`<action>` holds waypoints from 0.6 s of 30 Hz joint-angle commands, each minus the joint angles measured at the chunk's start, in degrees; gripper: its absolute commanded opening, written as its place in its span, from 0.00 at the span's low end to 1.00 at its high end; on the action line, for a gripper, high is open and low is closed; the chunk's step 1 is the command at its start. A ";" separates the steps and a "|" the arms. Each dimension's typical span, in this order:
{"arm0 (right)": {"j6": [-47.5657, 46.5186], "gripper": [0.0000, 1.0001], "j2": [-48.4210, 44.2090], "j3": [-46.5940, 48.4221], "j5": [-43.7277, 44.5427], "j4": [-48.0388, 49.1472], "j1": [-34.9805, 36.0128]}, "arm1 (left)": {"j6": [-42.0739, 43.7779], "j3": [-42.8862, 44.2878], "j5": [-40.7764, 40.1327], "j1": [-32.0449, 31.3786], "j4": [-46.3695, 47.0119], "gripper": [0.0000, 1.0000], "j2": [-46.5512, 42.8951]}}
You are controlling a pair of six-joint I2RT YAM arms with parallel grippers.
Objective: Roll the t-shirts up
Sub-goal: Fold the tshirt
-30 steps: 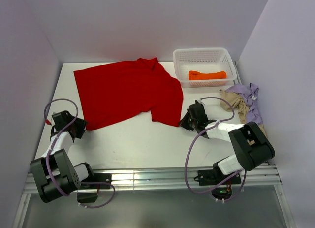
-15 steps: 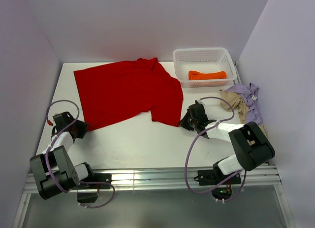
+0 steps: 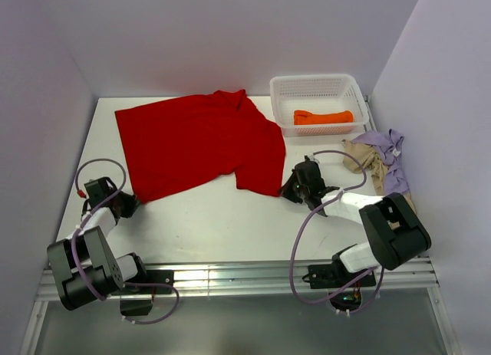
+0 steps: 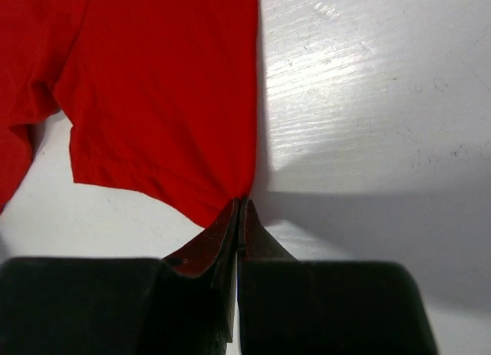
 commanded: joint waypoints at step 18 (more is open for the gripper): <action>-6.22 0.00 -25.37 -3.56 1.60 -17.44 0.38 | -5.42 1.56 -6.72 0.22 -16.61 0.00 -12.67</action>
